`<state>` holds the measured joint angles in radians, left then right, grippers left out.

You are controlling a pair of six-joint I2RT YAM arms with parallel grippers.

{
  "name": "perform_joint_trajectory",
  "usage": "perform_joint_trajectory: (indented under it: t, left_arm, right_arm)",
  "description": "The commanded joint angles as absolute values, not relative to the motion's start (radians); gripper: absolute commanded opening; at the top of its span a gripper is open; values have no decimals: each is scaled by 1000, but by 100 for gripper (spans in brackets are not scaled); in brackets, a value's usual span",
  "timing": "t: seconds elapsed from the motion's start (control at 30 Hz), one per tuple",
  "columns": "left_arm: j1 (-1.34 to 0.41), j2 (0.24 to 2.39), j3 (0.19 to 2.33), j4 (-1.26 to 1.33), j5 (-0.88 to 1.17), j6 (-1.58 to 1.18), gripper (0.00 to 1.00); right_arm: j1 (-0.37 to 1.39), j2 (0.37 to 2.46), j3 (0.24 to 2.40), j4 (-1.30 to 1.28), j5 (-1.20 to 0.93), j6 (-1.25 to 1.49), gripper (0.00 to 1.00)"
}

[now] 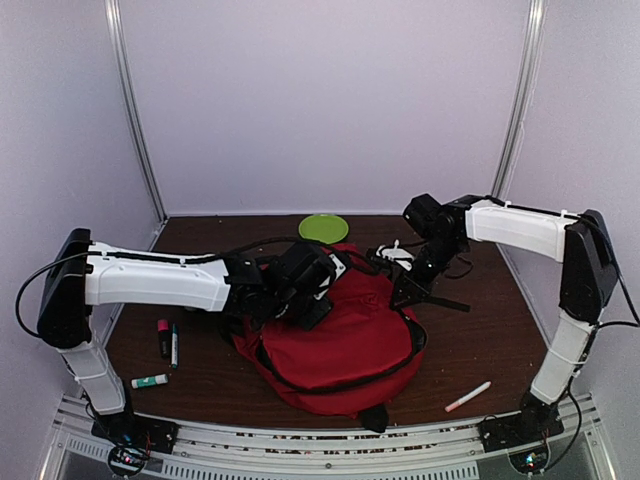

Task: Pack the student bag
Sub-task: Adjust the largest pocket of the bag to the student bag.

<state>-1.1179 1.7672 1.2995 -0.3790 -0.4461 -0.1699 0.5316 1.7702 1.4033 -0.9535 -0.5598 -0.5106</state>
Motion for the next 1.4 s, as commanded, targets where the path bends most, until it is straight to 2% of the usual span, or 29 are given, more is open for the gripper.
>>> perform_joint_trajectory:
  t: [0.0, 0.37, 0.53, 0.63, 0.73, 0.9, 1.03, 1.37]
  left_arm:
    - [-1109, 1742, 1287, -318, -467, -175, 0]
    - [-1109, 1737, 1276, -313, -483, -177, 0]
    - [-1109, 1733, 1277, -309, -485, -185, 0]
    - [-1109, 1728, 1271, -301, -487, -190, 0]
    - [-1109, 1721, 1262, -296, -495, -195, 0]
    - [-1109, 1709, 1247, -293, -509, -199, 0]
    - [-1107, 1704, 1240, -284, -530, -194, 0]
    - [-1095, 1714, 1239, -264, -536, -183, 0]
  right_arm:
    - [531, 1826, 1469, -1001, -463, -521, 37]
    - [548, 1838, 1436, -1017, -360, -529, 41]
    - [589, 1837, 1428, -1034, -371, -549, 48]
    - [609, 1846, 1422, -1002, -333, -535, 48]
    - [614, 1863, 1427, -964, -259, -502, 44]
    - [605, 1819, 1402, -884, -158, -459, 28]
    - [575, 1744, 1378, -839, -167, -434, 16]
    - [525, 1581, 1283, -841, -298, -407, 13]
